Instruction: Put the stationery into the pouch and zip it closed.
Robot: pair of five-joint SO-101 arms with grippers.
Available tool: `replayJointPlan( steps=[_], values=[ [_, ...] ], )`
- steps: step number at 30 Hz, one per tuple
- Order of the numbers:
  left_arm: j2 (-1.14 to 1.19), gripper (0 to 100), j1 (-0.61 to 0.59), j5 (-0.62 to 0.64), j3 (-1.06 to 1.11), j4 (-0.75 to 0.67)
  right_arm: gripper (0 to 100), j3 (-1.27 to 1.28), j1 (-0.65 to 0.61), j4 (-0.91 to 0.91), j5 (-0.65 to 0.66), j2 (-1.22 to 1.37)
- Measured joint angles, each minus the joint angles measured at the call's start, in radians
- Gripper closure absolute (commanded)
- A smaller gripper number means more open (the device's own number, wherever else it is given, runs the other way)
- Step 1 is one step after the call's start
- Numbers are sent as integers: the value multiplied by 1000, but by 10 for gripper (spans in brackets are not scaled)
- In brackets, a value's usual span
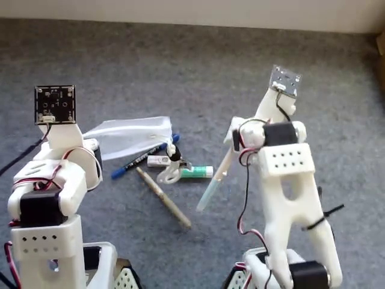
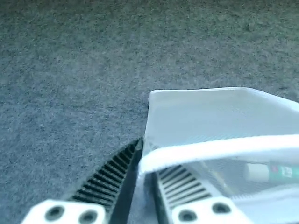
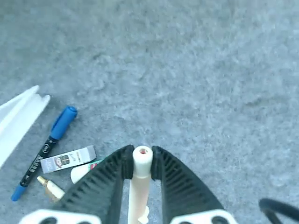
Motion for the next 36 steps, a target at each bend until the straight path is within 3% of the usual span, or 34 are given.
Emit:
replayJointPlan(
  steps=[15, 22, 30, 36],
  values=[
    [61, 992, 44, -2, -161, 64, 994, -11, 0, -6, 89, -382],
    [327, 992, 41, 5, -347, 132, 994, -41, 0, -163, 118, -519],
    [379, 992, 41, 66, -397, 158, 994, -41, -3, -428, 146, -624],
    [379, 992, 41, 80, -397, 158, 994, -41, -186, -606, 146, -632]
  ],
)
